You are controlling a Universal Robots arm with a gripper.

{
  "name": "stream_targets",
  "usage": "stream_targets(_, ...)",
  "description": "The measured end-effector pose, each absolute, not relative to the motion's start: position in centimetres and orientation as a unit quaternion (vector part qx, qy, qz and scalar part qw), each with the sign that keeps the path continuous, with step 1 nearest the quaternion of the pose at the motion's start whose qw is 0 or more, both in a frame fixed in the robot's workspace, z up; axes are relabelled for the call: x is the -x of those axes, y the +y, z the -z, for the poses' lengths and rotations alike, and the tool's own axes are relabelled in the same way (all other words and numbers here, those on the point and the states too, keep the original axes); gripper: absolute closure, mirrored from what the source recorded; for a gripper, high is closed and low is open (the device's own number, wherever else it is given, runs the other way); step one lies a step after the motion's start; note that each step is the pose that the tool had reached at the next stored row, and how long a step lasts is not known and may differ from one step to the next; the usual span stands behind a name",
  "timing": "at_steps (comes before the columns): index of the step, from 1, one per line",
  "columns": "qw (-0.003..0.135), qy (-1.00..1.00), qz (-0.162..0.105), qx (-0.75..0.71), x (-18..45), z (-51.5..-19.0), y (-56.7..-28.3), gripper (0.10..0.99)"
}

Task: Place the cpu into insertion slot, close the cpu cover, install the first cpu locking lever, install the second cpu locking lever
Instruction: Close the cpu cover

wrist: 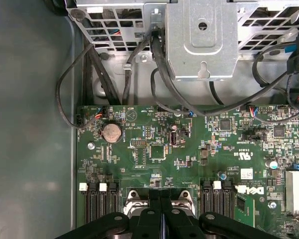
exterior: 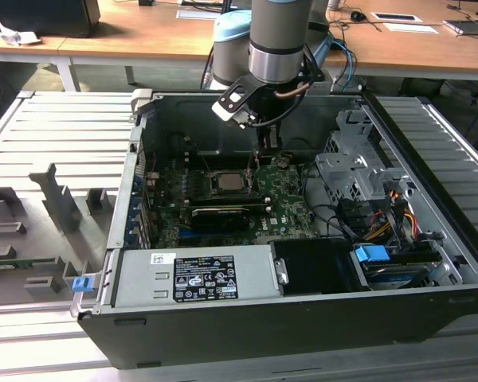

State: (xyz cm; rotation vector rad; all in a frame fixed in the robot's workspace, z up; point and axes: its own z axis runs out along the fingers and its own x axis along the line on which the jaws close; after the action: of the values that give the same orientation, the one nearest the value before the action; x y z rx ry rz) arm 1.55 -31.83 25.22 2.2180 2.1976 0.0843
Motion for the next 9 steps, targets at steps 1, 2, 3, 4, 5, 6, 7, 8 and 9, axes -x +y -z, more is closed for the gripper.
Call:
stream_targets(1, 0.009, 0.704, -0.027, -0.71, -1.52, -25.22, -31.83, 0.98)
stream_targets(2, 0.009, 0.704, -0.027, -0.71, -1.51, -25.22, -31.83, 0.98)
stream_targets(3, 0.009, 0.704, -0.027, -0.71, -1.49, -25.22, -31.83, 0.98)
stream_targets(4, 0.009, 0.704, -0.027, -0.71, -1.46, -25.22, -31.83, 0.98)
stream_targets(5, 0.009, 0.704, -0.027, -0.71, -1.44, -25.22, -31.83, 0.98)
stream_targets(6, 0.009, 0.704, -0.027, -0.71, -1.43, -25.22, -31.83, 0.98)
stream_targets(7, 0.009, 0.704, -0.027, -0.71, -1.41, -25.22, -31.83, 0.98)
stream_targets(8, 0.009, 0.704, -0.027, -0.71, -1.38, -25.22, -31.83, 0.98)
stream_targets(9, 0.009, 0.704, -0.027, -0.71, -1.33, -25.22, -31.83, 0.98)
